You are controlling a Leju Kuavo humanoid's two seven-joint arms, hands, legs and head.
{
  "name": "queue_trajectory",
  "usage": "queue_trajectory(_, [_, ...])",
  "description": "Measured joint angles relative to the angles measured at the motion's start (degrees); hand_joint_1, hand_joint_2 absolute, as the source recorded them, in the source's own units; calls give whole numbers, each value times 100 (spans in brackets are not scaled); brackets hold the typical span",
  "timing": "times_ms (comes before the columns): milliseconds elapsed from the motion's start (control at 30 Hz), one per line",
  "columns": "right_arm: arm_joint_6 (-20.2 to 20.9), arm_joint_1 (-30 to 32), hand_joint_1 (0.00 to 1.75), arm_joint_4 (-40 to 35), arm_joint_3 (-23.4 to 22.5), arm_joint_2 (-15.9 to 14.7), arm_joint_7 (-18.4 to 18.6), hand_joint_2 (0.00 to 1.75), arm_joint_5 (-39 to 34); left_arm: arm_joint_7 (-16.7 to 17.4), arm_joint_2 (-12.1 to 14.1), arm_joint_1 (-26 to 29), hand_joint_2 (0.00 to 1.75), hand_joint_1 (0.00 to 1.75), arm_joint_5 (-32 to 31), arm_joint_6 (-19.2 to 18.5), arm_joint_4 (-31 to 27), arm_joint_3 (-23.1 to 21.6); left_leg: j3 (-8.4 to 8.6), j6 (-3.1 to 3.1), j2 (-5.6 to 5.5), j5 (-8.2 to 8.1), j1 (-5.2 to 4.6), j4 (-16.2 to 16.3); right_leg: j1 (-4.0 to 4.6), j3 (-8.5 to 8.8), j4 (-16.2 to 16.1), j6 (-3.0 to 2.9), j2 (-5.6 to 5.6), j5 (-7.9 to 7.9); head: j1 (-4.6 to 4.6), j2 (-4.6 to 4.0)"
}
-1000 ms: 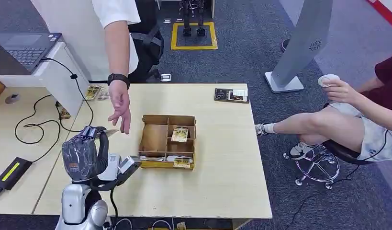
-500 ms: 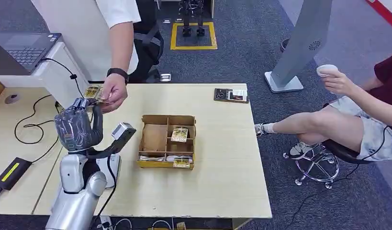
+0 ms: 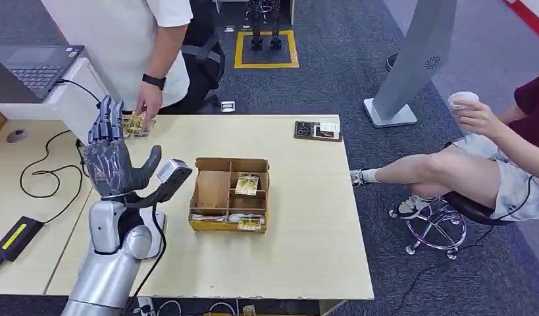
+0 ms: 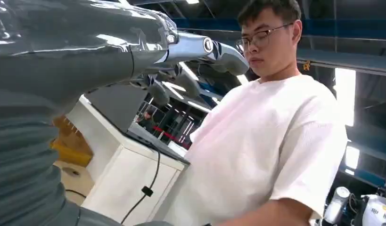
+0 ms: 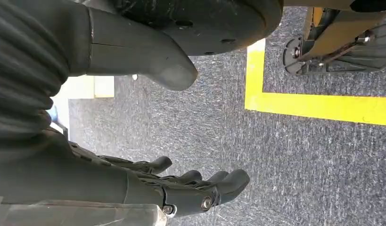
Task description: Pass the card to the sensor for recognition and then transmit it.
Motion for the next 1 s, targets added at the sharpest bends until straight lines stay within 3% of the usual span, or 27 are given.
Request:
queue_trajectory(467, [-2,1,0,-7,0,-2,-17,175,-48,-8,87,10,175,0,-37,6,-2,-53,-3,0,0,0,0,0,0,1,1,0,0,0,0,0])
queue_trajectory(633, [-18,10,0,-7,0,-2,-74,175,-107,-442,186,275,175,0,409,120,-256,-61,-4,0,-1,0,0,0,0,-1,0,0,-1,-1,2,0])
queue_trajectory(867, [-20,36,0,-2,-9,-2,-201,175,-350,-1788,330,1120,175,0,1799,168,-1157,-383,-10,1,1,-2,0,-1,0,-7,-2,1,0,-2,-2,0])
queue_trajectory(1000, [6,50,0,4,-20,-2,-258,175,-422,-2041,463,1502,175,0,1985,168,-1559,-617,-11,1,0,-2,0,-1,0,-8,-2,2,-2,-2,0,0])
